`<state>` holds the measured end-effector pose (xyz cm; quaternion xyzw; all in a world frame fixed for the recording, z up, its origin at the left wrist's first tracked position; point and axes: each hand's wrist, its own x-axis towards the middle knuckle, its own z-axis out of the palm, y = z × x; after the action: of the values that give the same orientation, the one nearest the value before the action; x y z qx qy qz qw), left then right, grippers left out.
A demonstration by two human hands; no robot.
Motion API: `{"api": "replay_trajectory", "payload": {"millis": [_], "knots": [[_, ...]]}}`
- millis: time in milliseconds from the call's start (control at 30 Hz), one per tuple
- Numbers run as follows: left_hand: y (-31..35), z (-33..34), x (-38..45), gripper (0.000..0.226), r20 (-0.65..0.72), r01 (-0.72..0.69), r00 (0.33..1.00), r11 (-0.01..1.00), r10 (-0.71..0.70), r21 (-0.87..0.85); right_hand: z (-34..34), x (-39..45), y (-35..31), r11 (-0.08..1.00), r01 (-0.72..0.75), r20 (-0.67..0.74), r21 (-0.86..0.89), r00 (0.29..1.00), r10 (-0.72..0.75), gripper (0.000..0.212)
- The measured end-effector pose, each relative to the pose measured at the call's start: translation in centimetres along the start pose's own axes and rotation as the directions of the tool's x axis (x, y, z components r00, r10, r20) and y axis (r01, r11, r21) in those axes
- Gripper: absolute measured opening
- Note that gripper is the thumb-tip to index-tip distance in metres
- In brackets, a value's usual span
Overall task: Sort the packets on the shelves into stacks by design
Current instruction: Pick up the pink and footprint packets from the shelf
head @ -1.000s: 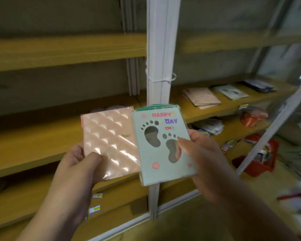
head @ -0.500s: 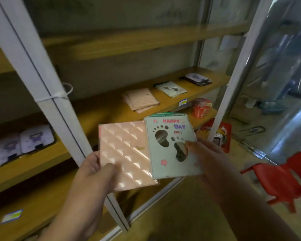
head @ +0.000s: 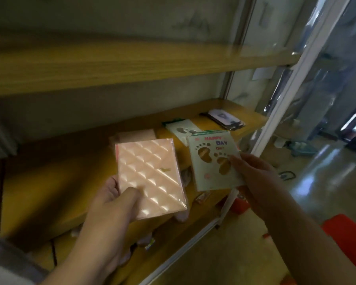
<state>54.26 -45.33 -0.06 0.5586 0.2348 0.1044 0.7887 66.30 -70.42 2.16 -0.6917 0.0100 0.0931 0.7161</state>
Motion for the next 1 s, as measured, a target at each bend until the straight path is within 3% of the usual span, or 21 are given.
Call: {"api": "replay_trajectory", "payload": {"millis": [100,267,467,667,733,900,1000], "knots": [[0.7,1.5,2.9,0.028,-0.048,-0.054,0.997,0.999,0.054,-0.008,0.4,6.6,-0.3,0.986,0.021,0.003,-0.164,1.0,-0.021,0.012],[1.1,3.2,6.2,0.028,-0.079,-0.016,0.997,0.999,0.013,-0.036,0.7,15.9,0.1,0.964,-0.055,-0.077,-0.259,0.996,0.036,0.02],[1.1,5.0,8.8,0.025,-0.136,-0.017,0.991,1.0,0.017,-0.004,1.1,23.5,0.1,0.919,0.051,-0.016,-0.391,0.998,-0.062,0.014],[0.6,8.0,10.7,0.03,-0.254,-0.079,0.965,0.997,0.072,-0.017,1.3,28.2,-1.1,0.59,0.24,0.194,-0.771,0.971,-0.142,0.024],[0.2,9.1,11.1,0.037,-0.301,-0.095,0.95,0.995,0.088,-0.009,0.9,29.0,-0.4,0.578,0.265,0.212,-0.772,0.964,-0.159,0.029],[-1.4,11.2,12.2,0.019,-0.416,-0.155,0.899,0.988,0.14,-0.003,-0.2,29.2,0.7,0.542,0.349,0.374,-0.764,0.925,-0.069,0.028],[-2.5,12.1,12.2,0.03,-0.493,-0.169,0.856,0.985,0.158,0.022,-0.8,29.2,0.5,0.373,0.476,0.47,-0.796,0.875,-0.114,0.039]]}}
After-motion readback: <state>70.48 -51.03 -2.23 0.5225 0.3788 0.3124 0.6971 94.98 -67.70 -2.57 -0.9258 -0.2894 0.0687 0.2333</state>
